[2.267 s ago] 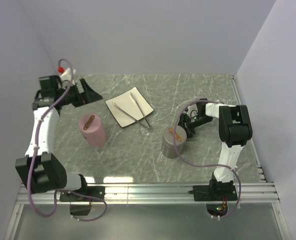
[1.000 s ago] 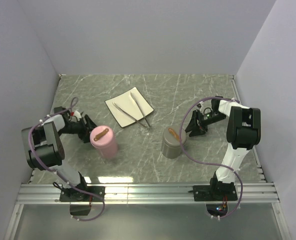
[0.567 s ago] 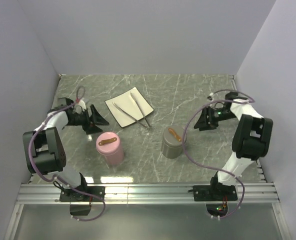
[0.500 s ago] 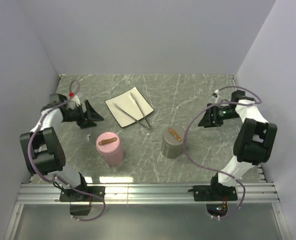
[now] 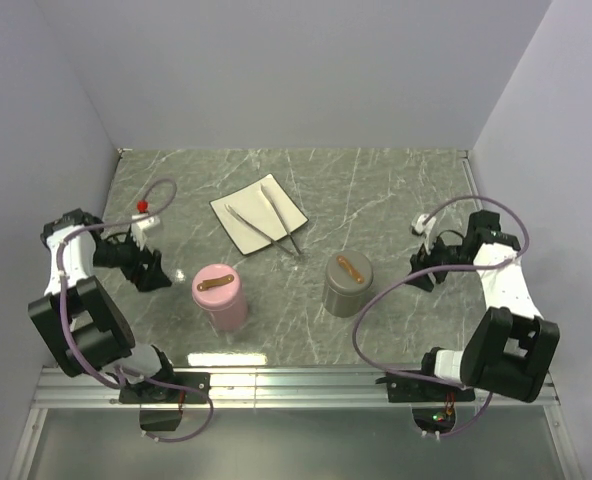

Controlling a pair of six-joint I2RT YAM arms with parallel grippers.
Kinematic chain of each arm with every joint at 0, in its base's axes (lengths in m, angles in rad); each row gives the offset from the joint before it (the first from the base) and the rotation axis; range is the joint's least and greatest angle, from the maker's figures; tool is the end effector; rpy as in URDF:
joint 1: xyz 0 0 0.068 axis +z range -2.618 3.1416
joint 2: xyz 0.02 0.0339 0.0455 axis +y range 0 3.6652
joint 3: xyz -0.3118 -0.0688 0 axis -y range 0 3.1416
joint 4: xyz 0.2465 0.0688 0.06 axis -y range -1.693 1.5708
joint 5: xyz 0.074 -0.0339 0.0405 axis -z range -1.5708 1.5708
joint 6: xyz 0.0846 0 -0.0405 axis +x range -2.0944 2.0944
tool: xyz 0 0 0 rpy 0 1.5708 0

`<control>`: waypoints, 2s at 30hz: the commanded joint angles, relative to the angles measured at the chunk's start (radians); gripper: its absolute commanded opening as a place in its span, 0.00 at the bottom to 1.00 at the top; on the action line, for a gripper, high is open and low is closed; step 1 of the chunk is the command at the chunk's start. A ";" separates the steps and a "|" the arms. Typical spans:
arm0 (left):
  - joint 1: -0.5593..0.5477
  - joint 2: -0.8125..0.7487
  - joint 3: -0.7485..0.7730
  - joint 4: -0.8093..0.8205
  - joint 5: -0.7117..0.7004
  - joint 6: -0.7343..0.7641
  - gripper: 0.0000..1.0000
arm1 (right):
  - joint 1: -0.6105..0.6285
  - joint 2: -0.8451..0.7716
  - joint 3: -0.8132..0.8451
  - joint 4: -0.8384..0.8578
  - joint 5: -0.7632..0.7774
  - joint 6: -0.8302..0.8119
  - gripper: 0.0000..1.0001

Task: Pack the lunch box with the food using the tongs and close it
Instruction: Move the packing box to the center of the board.

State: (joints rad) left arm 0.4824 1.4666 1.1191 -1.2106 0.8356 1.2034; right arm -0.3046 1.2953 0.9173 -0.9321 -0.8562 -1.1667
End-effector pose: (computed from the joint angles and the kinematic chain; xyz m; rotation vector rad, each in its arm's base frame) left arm 0.2430 0.0564 0.2653 0.8593 2.2601 -0.7027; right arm 0.2288 -0.0050 0.2533 -1.0959 2.0507 0.5811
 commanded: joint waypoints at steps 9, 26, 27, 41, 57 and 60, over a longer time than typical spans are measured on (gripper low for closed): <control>0.036 -0.086 -0.252 -0.162 0.135 0.789 0.99 | 0.165 -0.387 -0.374 0.266 0.002 -0.274 0.74; -0.290 -0.244 -0.436 0.328 0.266 0.328 0.95 | 0.398 -0.315 -0.394 0.502 0.077 -0.022 0.75; -0.303 -0.249 -0.446 0.385 0.269 0.293 0.95 | 0.412 -0.318 -0.399 0.522 0.085 -0.008 0.75; -0.476 -0.287 -0.487 0.814 0.275 -0.195 0.94 | 0.555 -0.264 -0.400 0.693 0.137 0.243 0.75; -0.682 -0.226 -0.478 1.105 0.192 -0.499 0.92 | 0.642 -0.214 -0.376 0.793 0.186 0.390 0.76; -0.697 -0.229 -0.478 1.129 0.178 -0.533 0.92 | 0.660 -0.197 -0.359 0.817 0.193 0.410 0.76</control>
State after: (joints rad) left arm -0.1982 1.2415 0.6277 -0.1593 1.0149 0.7376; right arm 0.3355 1.0893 0.4980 -0.1951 -0.6720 -0.7986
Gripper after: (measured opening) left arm 0.926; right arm 0.761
